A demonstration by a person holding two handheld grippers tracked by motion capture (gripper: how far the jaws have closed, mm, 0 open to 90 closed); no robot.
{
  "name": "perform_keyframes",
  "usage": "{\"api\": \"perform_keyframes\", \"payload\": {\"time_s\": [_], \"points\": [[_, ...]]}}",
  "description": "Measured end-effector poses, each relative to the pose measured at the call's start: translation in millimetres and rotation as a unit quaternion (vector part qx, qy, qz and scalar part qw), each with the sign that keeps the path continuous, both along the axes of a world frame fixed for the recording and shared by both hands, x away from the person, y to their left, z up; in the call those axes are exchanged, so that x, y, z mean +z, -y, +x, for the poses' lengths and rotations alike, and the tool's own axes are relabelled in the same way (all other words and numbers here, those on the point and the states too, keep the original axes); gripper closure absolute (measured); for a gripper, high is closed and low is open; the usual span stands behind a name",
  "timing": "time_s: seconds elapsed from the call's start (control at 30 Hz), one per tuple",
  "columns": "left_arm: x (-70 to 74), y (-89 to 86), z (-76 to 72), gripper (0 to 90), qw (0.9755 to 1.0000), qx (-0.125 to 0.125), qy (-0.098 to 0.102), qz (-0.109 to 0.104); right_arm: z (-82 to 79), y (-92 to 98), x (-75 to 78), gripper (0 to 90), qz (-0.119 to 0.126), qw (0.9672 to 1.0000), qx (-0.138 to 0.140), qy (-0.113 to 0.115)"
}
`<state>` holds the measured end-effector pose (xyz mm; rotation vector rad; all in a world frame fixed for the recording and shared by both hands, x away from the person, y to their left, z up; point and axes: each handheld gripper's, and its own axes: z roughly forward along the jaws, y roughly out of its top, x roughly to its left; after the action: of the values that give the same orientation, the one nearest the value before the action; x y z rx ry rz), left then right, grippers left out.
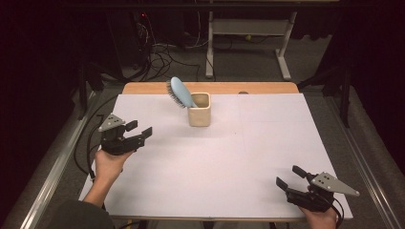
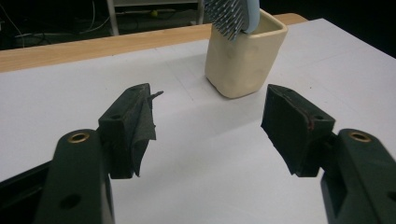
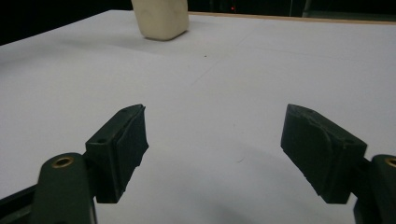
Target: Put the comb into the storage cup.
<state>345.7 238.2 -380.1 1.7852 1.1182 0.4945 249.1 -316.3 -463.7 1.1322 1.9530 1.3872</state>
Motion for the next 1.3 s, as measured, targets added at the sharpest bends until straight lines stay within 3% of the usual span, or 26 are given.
{"api": "perform_keyframes", "payload": {"time_s": [0.2, 0.43, 1.3], "points": [[-3.4, -2.7, -4.8, 34.3, 1.0000, -0.001, 0.000, 0.001, 0.0, -0.1, 0.0, 23.6, 0.000, 1.0000, 0.000, 0.000], [-6.3, -3.7, -10.1, 33.8, 0.9999, 0.001, 0.004, 0.016, 0.0, -0.3, 0.0, 23.5, -0.001, 1.0000, 0.001, 0.000], [-15.7, -10.2, -25.2, 33.1, 0.9999, 0.001, 0.010, 0.007, 0.1, -0.6, 0.0, 23.5, -0.001, 1.0000, 0.000, 0.000]]}}
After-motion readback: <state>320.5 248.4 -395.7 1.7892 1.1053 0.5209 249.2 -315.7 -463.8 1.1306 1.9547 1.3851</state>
